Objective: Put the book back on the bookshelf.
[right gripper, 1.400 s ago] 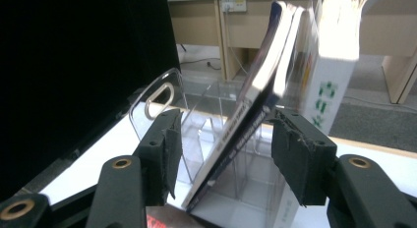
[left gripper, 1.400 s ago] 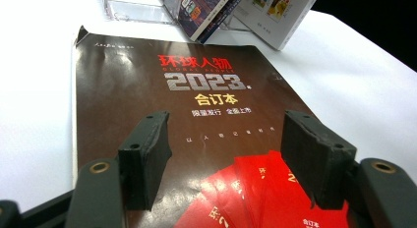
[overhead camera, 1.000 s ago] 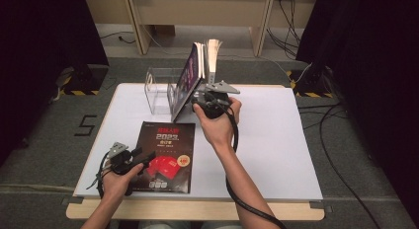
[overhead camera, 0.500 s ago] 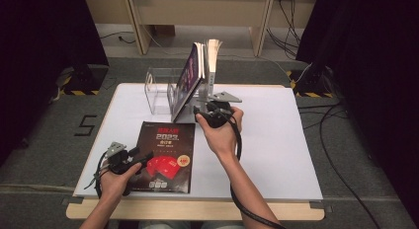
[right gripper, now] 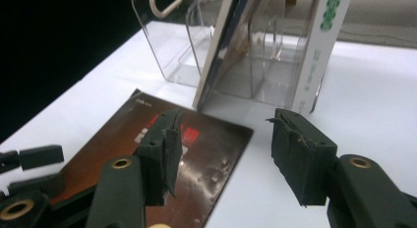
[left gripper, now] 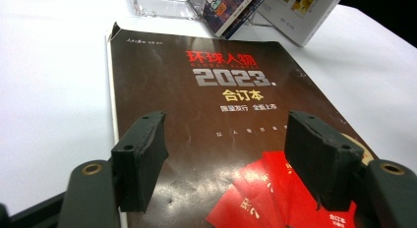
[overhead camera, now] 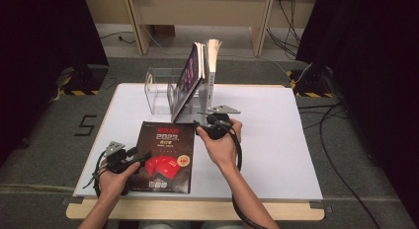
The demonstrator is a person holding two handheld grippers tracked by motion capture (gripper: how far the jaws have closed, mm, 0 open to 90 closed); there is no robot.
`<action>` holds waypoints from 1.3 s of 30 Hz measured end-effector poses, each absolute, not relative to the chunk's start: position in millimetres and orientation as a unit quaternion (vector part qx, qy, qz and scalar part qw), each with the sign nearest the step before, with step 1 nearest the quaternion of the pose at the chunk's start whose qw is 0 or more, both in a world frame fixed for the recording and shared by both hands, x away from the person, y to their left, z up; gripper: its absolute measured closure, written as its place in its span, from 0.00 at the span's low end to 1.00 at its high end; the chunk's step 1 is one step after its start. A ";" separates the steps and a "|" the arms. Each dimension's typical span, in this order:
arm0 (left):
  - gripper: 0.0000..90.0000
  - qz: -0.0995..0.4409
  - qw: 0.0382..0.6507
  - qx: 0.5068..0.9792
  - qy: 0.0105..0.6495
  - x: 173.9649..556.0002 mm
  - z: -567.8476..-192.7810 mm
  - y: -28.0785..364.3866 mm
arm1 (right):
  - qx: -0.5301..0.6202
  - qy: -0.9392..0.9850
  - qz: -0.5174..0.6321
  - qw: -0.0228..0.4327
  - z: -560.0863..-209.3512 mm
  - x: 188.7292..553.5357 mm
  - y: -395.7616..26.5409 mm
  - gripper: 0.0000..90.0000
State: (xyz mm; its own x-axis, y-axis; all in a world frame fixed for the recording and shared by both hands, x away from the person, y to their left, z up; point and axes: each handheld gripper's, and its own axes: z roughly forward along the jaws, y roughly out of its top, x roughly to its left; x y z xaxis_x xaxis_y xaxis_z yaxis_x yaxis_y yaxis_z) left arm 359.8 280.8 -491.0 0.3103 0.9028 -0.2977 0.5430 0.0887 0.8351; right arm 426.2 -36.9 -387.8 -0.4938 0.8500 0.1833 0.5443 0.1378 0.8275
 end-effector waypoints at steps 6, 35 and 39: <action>0.35 0.184 0.474 0.647 0.568 362.3 -493.0 285.6 | 0.478 0.743 0.443 0.150 -401.7 422.8 -35.4 0.51; 0.36 0.170 0.448 0.644 0.597 369.1 -502.2 297.2 | 0.490 0.780 0.384 0.065 -456.3 416.1 -17.1 0.52; 0.36 0.168 0.446 0.646 0.597 369.4 -502.8 297.0 | 0.492 0.785 0.374 0.048 -463.0 418.4 -14.4 0.52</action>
